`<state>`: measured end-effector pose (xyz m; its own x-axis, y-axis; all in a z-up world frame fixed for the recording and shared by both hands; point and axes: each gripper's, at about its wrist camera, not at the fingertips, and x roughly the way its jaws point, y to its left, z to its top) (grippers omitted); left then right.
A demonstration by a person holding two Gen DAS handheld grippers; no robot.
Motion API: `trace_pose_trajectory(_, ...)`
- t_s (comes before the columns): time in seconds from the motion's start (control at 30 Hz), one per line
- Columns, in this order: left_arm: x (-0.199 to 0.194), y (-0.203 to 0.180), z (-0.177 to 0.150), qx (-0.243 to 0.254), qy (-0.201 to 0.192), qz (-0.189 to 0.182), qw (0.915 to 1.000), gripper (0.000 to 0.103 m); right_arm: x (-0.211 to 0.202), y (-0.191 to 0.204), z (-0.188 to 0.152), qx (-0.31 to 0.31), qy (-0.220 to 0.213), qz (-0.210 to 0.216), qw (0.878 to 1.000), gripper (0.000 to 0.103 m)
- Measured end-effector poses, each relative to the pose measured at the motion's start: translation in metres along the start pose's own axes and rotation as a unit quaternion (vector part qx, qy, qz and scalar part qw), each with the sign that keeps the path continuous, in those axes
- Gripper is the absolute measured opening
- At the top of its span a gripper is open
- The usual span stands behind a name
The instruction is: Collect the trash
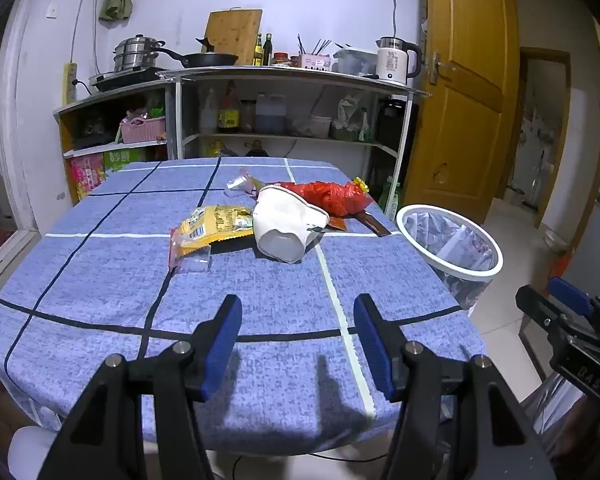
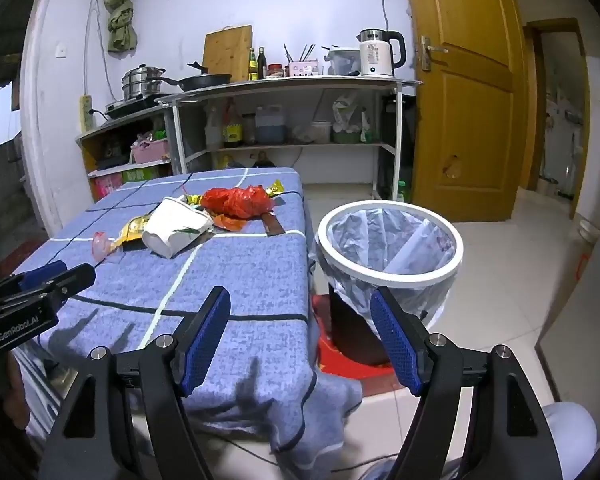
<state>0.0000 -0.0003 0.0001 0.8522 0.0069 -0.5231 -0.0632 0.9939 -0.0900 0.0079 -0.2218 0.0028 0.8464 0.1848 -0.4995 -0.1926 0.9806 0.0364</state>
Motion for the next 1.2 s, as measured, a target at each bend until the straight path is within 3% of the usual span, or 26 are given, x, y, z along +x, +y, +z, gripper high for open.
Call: trace_pose_trajectory(1.2, -0.005, 0.0, -0.004, -0.002, 0.003, -0.002, 1.0, 0.06, 0.001, 0.001, 0.0, -0.006, 0.004, -0.012, 1.0, 0.073)
